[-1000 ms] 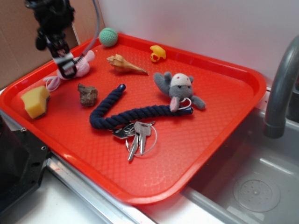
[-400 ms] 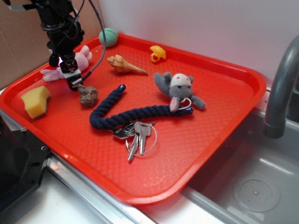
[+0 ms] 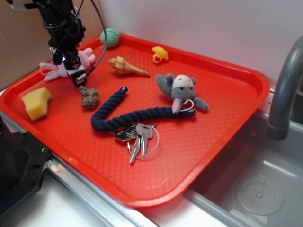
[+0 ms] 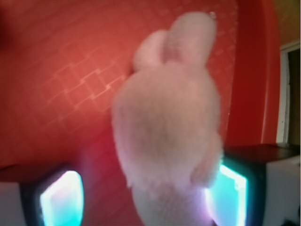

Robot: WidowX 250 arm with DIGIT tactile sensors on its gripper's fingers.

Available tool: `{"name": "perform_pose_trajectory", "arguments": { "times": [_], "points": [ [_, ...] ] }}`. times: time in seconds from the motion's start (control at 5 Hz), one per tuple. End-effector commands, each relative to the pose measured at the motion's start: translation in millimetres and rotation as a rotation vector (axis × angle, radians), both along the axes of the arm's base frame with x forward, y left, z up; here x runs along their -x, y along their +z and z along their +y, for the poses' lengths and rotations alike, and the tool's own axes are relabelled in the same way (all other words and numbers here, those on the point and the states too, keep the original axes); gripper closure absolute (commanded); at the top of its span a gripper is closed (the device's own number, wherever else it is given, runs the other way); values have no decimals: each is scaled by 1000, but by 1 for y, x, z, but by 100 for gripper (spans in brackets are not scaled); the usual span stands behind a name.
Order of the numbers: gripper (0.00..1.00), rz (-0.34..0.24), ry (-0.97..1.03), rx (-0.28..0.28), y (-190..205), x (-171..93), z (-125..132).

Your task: Grab the pink bunny.

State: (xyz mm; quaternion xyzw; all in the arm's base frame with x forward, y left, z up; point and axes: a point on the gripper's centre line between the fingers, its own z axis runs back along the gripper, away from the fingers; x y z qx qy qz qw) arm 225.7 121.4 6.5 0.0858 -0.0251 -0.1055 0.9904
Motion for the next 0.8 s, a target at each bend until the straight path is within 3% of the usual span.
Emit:
{"name": "perform_pose_trajectory", "arguments": {
  "times": [0.0,0.6],
  "points": [
    [100,65,36,39,-22,7,-3],
    [100,28,43,49,-10,14,-7]
  ]
}}
